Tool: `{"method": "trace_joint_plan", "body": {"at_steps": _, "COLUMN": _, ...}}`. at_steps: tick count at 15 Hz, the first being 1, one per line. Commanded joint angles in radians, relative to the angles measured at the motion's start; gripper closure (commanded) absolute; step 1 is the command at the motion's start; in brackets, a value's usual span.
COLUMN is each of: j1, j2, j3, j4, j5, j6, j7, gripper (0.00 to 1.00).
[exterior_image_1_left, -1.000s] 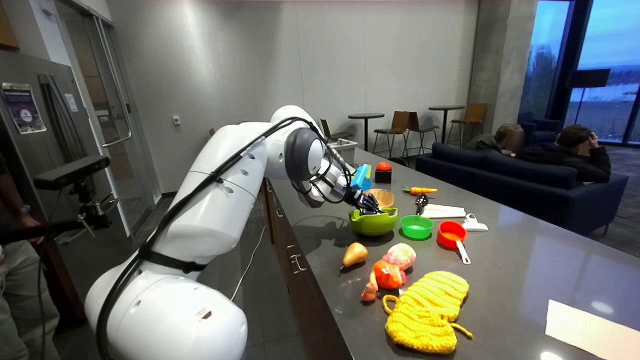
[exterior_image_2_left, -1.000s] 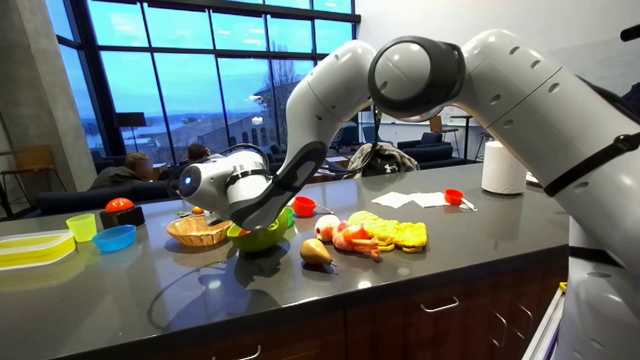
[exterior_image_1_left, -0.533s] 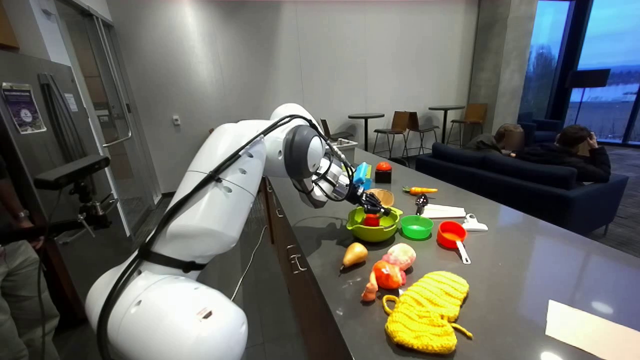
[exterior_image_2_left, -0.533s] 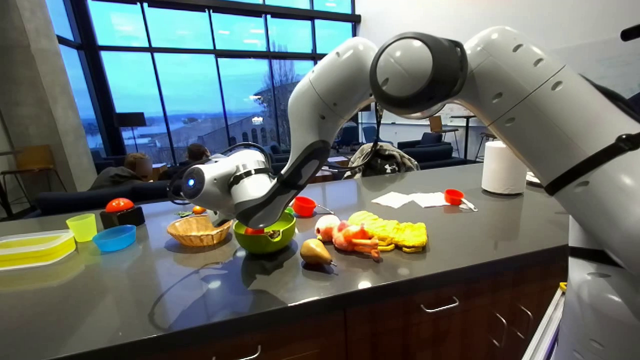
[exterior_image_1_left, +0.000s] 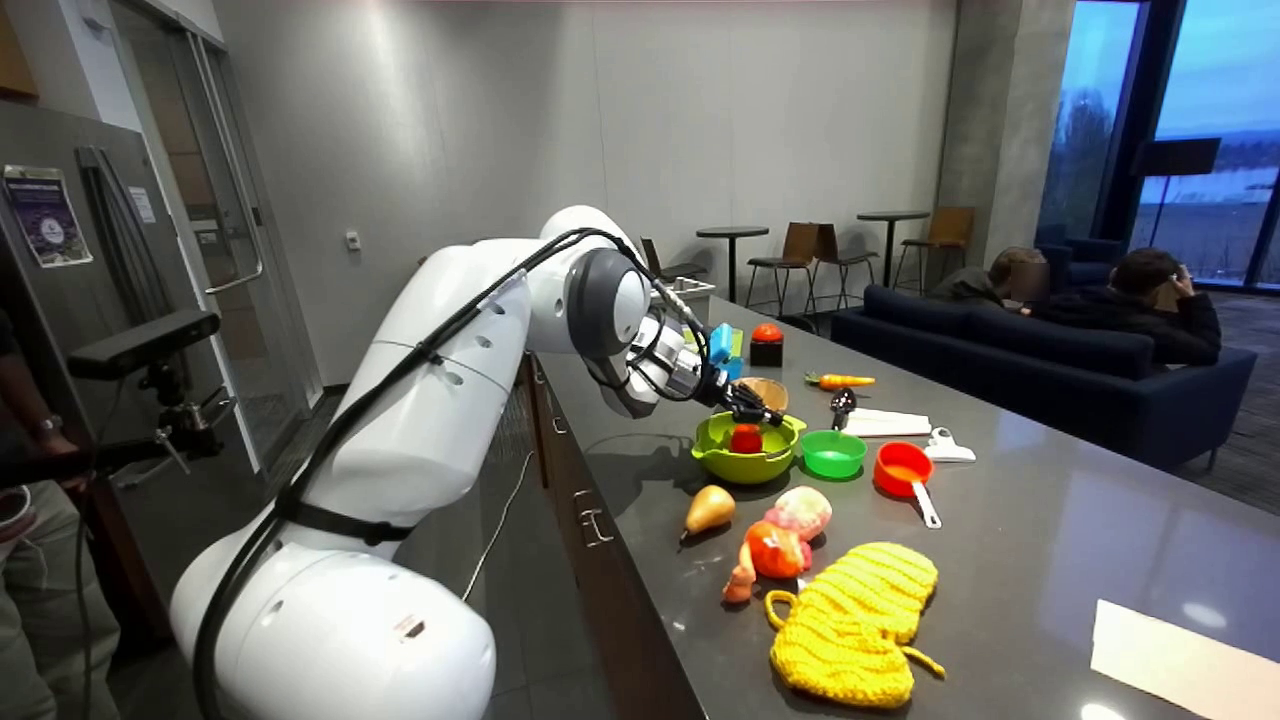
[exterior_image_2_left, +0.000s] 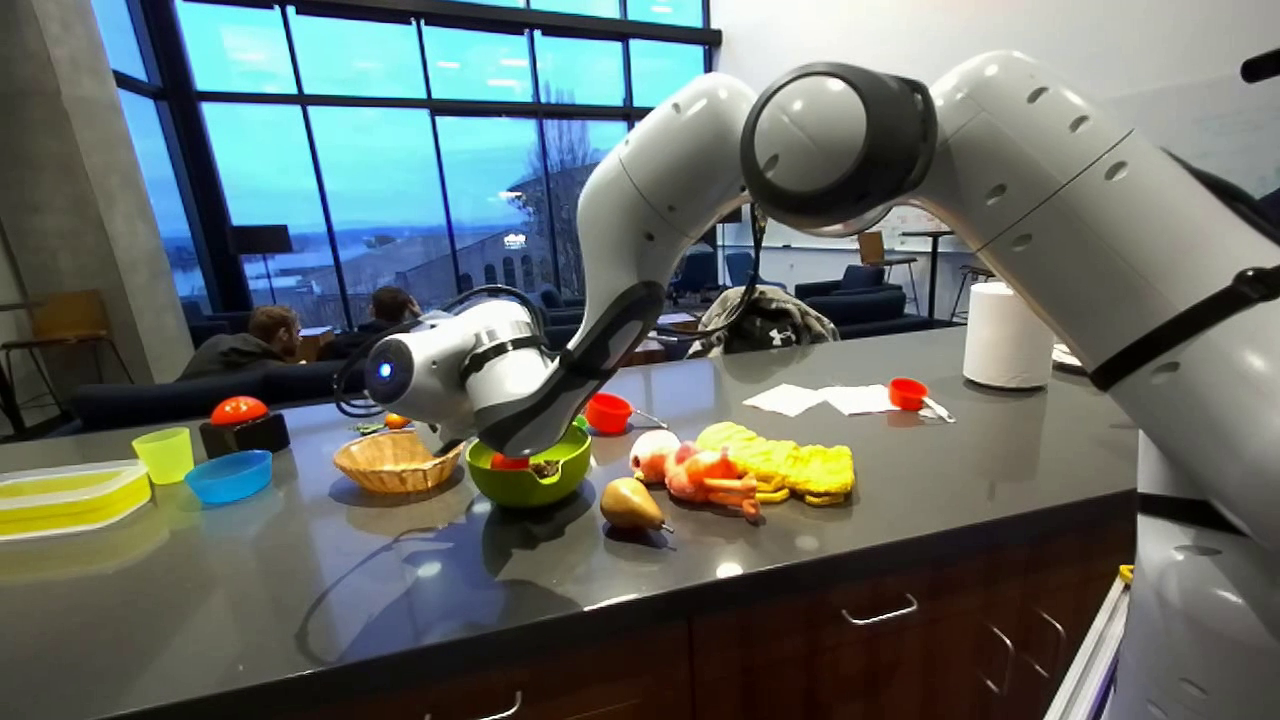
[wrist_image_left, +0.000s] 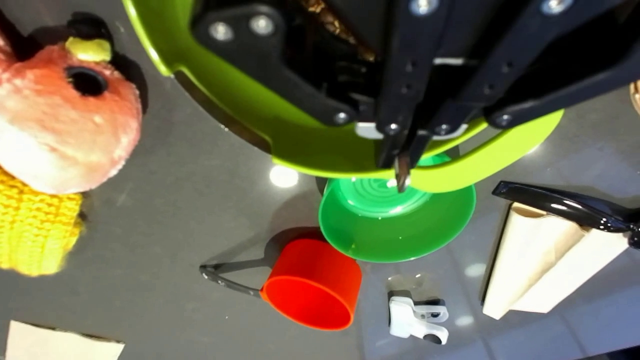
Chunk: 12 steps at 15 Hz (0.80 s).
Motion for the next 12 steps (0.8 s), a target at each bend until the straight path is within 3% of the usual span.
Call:
{"method": "trace_joint_plan", "body": {"at_steps": 1, "j1": 0.011, "j2": 0.010, "j3": -0.013, "j4": -0.010, "j5": -0.033, "j6": 0.032, "j7": 0.042, "gripper": 0.99}}
{"method": "trace_joint_plan", "body": {"at_steps": 12, "j1": -0.009, "j2": -0.004, "j3": -0.064, "j4": -0.079, "j5": -0.154, "j6": -0.002, "j7": 0.093, "gripper": 0.99}}
